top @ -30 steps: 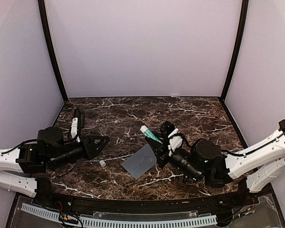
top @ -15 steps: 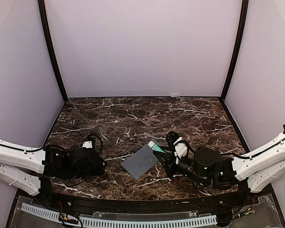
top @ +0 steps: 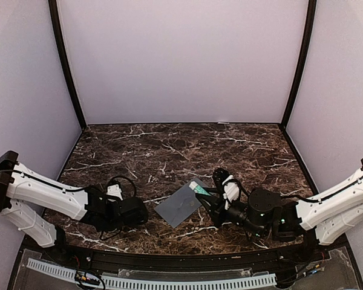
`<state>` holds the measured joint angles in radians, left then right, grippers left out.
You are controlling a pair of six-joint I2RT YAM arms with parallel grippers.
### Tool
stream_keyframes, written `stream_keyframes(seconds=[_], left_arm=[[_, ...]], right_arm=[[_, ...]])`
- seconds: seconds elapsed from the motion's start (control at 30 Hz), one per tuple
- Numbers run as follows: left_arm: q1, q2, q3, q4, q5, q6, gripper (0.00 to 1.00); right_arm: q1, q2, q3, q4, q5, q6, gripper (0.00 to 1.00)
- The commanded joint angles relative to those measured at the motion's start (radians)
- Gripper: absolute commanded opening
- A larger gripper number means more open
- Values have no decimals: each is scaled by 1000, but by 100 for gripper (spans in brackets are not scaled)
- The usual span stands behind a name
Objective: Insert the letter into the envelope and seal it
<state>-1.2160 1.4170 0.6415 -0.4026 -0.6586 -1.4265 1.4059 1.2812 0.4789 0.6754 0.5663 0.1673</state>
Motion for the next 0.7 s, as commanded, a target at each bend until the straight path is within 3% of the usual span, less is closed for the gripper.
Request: stream_keyframes(seconds=[0.0, 0.37, 0.67], left_arm=[[-5, 53, 56, -65, -89, -87, 54], [5, 158, 97, -65, -130, -139, 50], [49, 194, 86, 8, -118, -95, 47]], right_arm=[[-5, 0, -13, 29, -6, 12, 0], [-4, -13, -19, 14, -14, 25, 0], [-4, -1, -19, 12, -23, 32, 0]])
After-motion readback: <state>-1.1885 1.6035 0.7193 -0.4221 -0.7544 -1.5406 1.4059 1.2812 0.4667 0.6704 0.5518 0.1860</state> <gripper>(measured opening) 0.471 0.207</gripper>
